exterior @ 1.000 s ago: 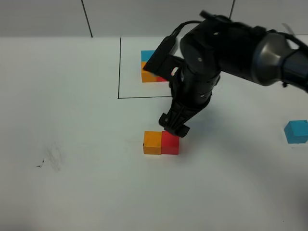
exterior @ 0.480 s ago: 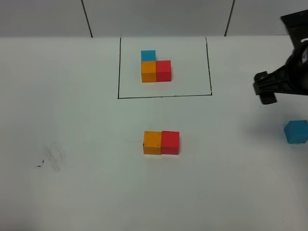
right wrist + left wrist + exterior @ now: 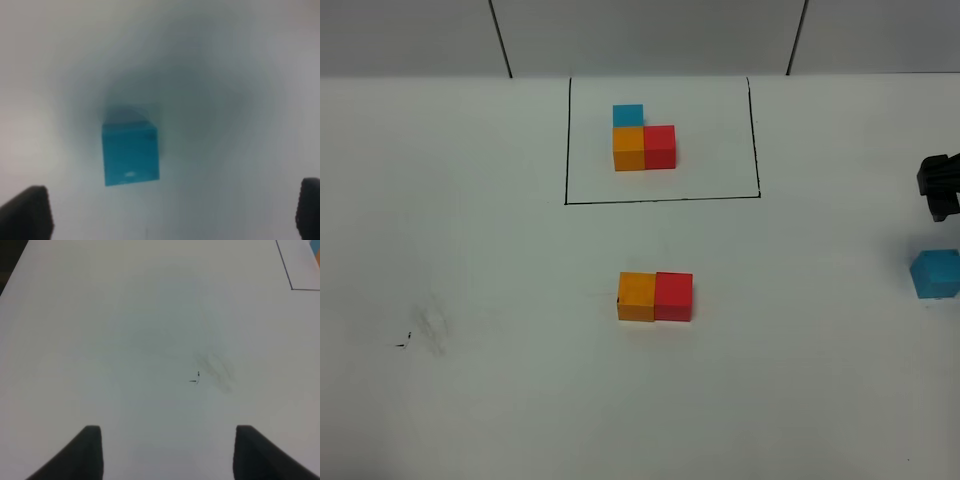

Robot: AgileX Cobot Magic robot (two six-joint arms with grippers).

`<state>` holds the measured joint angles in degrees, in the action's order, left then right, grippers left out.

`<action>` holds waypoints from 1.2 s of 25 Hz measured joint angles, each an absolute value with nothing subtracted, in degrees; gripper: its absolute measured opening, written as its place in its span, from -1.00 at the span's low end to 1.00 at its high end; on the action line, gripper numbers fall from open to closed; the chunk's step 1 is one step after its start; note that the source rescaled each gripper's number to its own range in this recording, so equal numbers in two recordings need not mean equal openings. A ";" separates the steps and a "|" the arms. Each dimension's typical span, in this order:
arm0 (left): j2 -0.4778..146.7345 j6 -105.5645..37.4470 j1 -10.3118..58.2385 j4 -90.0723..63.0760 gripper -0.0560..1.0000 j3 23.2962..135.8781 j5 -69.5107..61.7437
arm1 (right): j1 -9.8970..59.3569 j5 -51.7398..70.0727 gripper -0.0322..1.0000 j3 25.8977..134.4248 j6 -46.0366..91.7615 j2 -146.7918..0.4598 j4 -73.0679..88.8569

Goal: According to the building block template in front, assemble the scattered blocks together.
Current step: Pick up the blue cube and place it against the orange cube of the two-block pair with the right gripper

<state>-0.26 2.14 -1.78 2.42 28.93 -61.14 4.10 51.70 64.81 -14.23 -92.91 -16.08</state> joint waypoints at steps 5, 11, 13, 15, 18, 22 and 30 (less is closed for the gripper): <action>-0.26 2.14 -1.78 2.42 -0.48 28.93 -61.14 | 3.70 48.27 0.91 64.81 -13.70 -98.69 -16.12; -0.26 2.14 -1.78 2.42 -0.48 28.93 -61.14 | 2.62 46.27 0.88 64.75 -13.28 -105.28 -15.45; -0.26 2.14 -1.78 2.42 -0.48 28.93 -61.14 | 2.62 45.86 0.88 64.75 -13.26 -106.51 -15.39; -0.26 2.14 -1.78 2.42 -0.48 28.93 -61.14 | 2.62 45.37 0.88 64.75 -13.21 -107.60 -15.19; -0.26 2.14 -1.78 2.42 -0.48 28.93 -61.14 | 2.62 45.04 0.88 64.54 -13.21 -108.61 -14.75; -0.26 2.14 -1.78 2.42 -0.48 28.93 -61.14 | 2.02 41.98 0.88 62.11 -13.21 -108.69 -13.39; -0.26 2.14 -1.78 2.42 -0.48 28.93 -61.14 | 1.59 37.58 0.78 58.69 -13.09 -108.76 -12.69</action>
<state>-0.26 2.14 -1.78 2.42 28.93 -61.14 1.59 37.58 58.69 -13.09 -108.76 -12.69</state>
